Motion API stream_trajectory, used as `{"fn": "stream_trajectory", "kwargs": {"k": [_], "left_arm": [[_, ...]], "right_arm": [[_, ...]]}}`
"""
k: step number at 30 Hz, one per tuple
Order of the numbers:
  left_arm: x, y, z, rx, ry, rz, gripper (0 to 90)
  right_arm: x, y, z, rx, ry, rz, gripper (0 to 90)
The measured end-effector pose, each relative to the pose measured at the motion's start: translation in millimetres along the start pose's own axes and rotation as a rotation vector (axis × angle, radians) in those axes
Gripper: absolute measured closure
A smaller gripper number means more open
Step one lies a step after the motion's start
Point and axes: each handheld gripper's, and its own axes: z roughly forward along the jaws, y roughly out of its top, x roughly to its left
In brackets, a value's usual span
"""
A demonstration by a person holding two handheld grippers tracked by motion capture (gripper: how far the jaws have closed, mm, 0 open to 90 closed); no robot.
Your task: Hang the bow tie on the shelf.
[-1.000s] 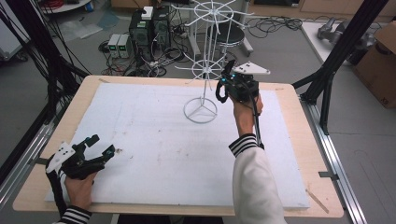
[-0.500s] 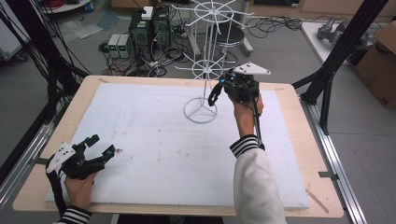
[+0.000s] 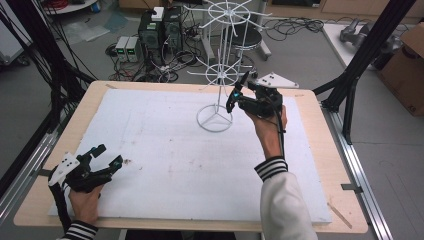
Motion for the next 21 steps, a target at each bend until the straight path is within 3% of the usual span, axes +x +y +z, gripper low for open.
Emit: {"fn": "stream_trajectory", "kwargs": {"k": [1,5,12,15,17,18,19,21], "left_arm": [[-0.1,-0.2,0.0,-0.006,0.001,-0.002,16.7],[0.4,-0.2,-0.3,-0.006,0.001,-0.008,16.7],[0.2,0.0,0.3,-0.004,0.001,-0.004,16.7],[1.5,-0.2,-0.6,-0.009,-0.002,-0.016,16.6],[1.4,-0.2,-0.6,-0.011,-0.003,-0.016,16.6],[1.1,-0.2,-0.6,-0.011,-0.002,-0.014,16.6],[0.9,-0.3,-0.6,-0.011,-0.004,-0.007,16.6],[0.2,-0.2,-0.3,-0.01,-0.001,-0.003,16.6]], "right_arm": [[0.0,0.0,0.0,0.0,0.0,0.0,37.5],[6.2,-17.1,-23.2,-0.005,0.036,-0.022,20.8],[15.4,-41.0,-51.9,-0.075,0.077,0.016,14.8],[21.4,-55.8,-64.6,-0.099,0.068,-0.001,12.8],[28.2,-76.6,-76.4,-0.122,0.07,0.005,11.9],[28.2,-76.6,-76.4,-0.122,0.07,0.005,11.9],[33.0,-94.1,-84.0,-0.146,0.055,-0.006,11.7],[36.6,-112.5,-89.1,-0.162,0.032,-0.012,11.5]]}}
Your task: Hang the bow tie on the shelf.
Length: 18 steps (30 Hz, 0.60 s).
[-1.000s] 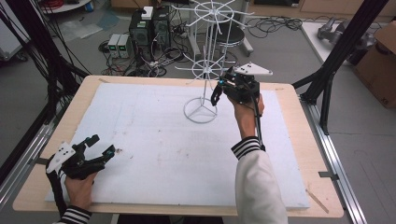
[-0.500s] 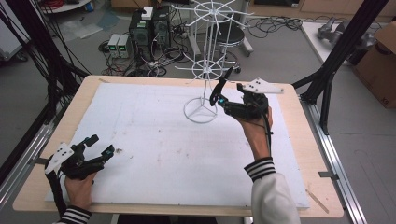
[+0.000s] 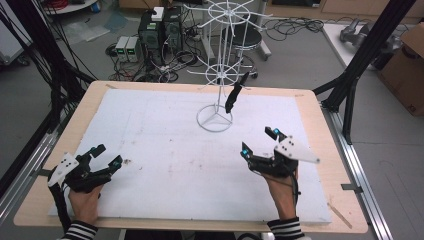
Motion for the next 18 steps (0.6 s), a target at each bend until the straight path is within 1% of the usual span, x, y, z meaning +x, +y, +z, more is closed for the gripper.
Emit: {"fn": "stream_trajectory", "kwargs": {"k": [1,2,3,5,7,8,9,10,11,12,14,15,16,18], "left_arm": [[0.0,0.0,0.0,0.0,0.0,0.0,16.6],[0.1,0.1,0.2,0.004,0.005,-0.004,16.6],[0.1,0.1,0.2,0.004,0.005,-0.004,16.6],[0.5,0.1,0.1,0.002,0.004,-0.008,16.6],[0.4,0.0,0.0,0.0,0.005,-0.011,16.6],[0.4,-0.1,-0.1,-0.002,0.005,-0.009,16.6],[0.2,0.0,-0.1,-0.001,0.004,-0.006,16.6],[-0.2,-0.1,-0.4,-0.001,0.006,0.001,16.6],[-0.2,-0.1,-0.4,-0.001,0.006,0.001,16.6],[-0.8,-0.2,-0.4,-0.005,0.006,0.004,16.6],[-0.9,-0.2,-0.4,-0.005,0.005,0.004,16.6],[-0.9,-0.2,-0.4,-0.005,0.005,0.004,16.6],[-0.6,-0.2,-0.3,-0.004,0.004,0.003,16.6],[-0.7,-0.2,-0.4,-0.005,0.004,0.003,16.6]], "right_arm": [[0.0,0.0,0.0,0.0,0.0,0.0,11.5],[1.9,-16.8,-5.6,-0.001,-0.012,-0.005,11.5],[2.6,-24.6,-8.2,-0.006,-0.019,0.004,11.5],[3.1,-38.7,-13.0,-0.026,-0.045,0.003,11.5],[3.5,-49.8,-16.4,-0.035,-0.059,0.006,11.5],[3.5,-49.8,-16.4,-0.035,-0.059,0.006,11.5],[3.3,-57.7,-18.3,-0.028,-0.074,0.009,11.5],[2.4,-60.8,-18.9,-0.028,-0.08,0.009,11.5],[2.4,-60.8,-18.9,-0.028,-0.08,0.009,11.5],[1.0,-65.6,-19.8,-0.021,-0.099,0.011,11.5],[-1.2,-70.4,-20.1,-0.017,-0.108,0.019,11.5],[-1.2,-70.4,-20.1,-0.017,-0.108,0.019,11.5],[-3.2,-74.8,-20.2,-0.014,-0.123,0.01,11.5],[-4.6,-79.2,-20.9,-0.017,-0.137,0.02,11.4]]}}
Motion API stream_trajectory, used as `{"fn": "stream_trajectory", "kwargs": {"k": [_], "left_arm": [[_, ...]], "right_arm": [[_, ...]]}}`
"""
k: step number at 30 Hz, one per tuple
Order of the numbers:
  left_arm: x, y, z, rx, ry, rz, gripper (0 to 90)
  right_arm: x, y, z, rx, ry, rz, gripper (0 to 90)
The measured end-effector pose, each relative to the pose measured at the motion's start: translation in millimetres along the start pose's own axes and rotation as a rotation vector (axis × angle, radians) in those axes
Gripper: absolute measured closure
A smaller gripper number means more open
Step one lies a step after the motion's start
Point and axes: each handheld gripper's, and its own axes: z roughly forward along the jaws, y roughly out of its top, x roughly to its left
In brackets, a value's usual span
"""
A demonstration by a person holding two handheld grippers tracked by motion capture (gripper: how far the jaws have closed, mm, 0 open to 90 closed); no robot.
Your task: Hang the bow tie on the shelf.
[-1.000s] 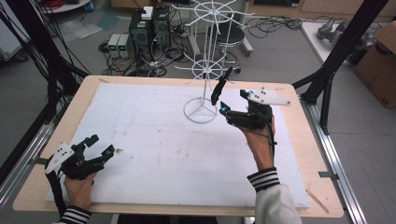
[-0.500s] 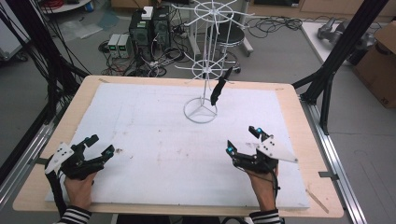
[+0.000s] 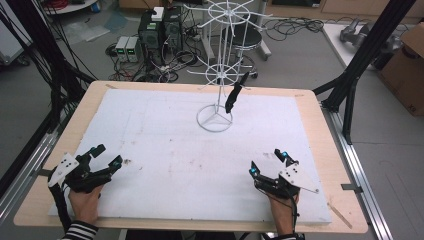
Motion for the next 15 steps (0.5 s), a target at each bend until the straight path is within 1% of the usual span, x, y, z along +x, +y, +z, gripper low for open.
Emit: {"fn": "stream_trajectory", "kwargs": {"k": [1,2,4,10,12,13,14,15], "left_arm": [[-0.2,0.0,-0.1,0.0,0.001,0.002,16.6],[-0.5,-0.1,-0.1,0.0,0.001,0.009,16.6],[-1.0,0.0,-0.3,0.001,0.002,0.017,16.5],[-0.5,0.0,-0.1,0.001,0.002,0.008,16.5],[-0.4,0.0,-0.2,0.002,0.002,0.009,16.6],[-0.3,0.1,0.0,0.003,0.002,0.008,16.6],[0.5,0.3,0.8,0.009,-0.001,-0.004,16.6],[0.5,0.3,0.8,0.009,-0.001,-0.004,16.5]], "right_arm": [[0.0,0.0,0.0,0.0,0.0,0.0,11.4],[-1.5,-5.1,-0.4,-0.011,-0.013,0.008,11.3],[-1.7,-8.1,-0.2,-0.01,-0.023,0.008,10.7],[-2.7,-8.4,-1.0,-0.018,-0.022,0.017,10.0],[-2.8,-8.7,-0.7,-0.017,-0.04,0.025,0.4],[-2.4,-8.6,-0.9,-0.018,-0.054,0.025,0.4],[-2.3,-8.8,-1.0,-0.015,-0.049,0.033,0.4],[-2.3,-8.8,-1.0,-0.015,-0.049,0.033,0.4]]}}
